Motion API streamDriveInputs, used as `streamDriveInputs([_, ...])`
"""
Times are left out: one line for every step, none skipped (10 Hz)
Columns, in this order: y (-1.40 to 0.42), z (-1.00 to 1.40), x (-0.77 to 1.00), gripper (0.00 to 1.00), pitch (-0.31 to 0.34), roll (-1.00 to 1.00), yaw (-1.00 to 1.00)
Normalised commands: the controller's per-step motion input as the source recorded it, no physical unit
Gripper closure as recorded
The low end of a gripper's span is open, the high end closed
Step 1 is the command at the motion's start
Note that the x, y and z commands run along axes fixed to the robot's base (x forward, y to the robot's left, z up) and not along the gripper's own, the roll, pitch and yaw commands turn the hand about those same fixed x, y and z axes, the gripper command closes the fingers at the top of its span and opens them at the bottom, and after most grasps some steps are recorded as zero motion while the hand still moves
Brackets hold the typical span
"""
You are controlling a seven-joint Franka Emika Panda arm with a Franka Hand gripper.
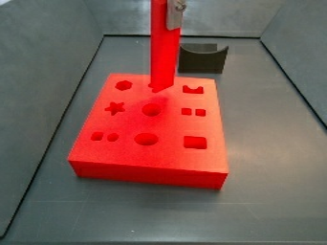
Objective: Insert the arch object.
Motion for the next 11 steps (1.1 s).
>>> streamDriveInputs([0.12, 0.02, 0.04, 1.00, 0.231, -0.02, -0.75])
streamDriveInputs([0.07, 0.10, 0.09, 1.00, 0.204, -0.08, -0.75])
streamDriveInputs([0.00, 0.10, 0.19, 1.00, 0.176, -0.20, -0.76])
streamDriveInputs([0.00, 0.11, 0.24, 1.00, 0.130, -0.29, -0.75])
streamDriveInputs([-0.04, 0.15, 0.18, 1.00, 0.059, -0.32, -0.73])
streamDriveInputs([-0.05, 0.17, 0.17, 1.00, 0.029, -0.33, -0.71])
streamDriveInputs([-0.01, 0.08, 0.23, 1.00, 0.000, -0.33, -0.69])
streamDriveInputs([0.00, -0.18, 0.36, 1.00, 0.000, -0.24, -0.75])
streamDriveInputs([0.04, -0.32, 0.38, 1.00, 0.000, -0.18, -0.79])
streamDriveInputs([0.05, -0.33, 0.38, 1.00, 0.000, -0.17, -0.79])
streamDriveInputs([0.05, -0.33, 0.39, 1.00, 0.000, -0.17, -0.79])
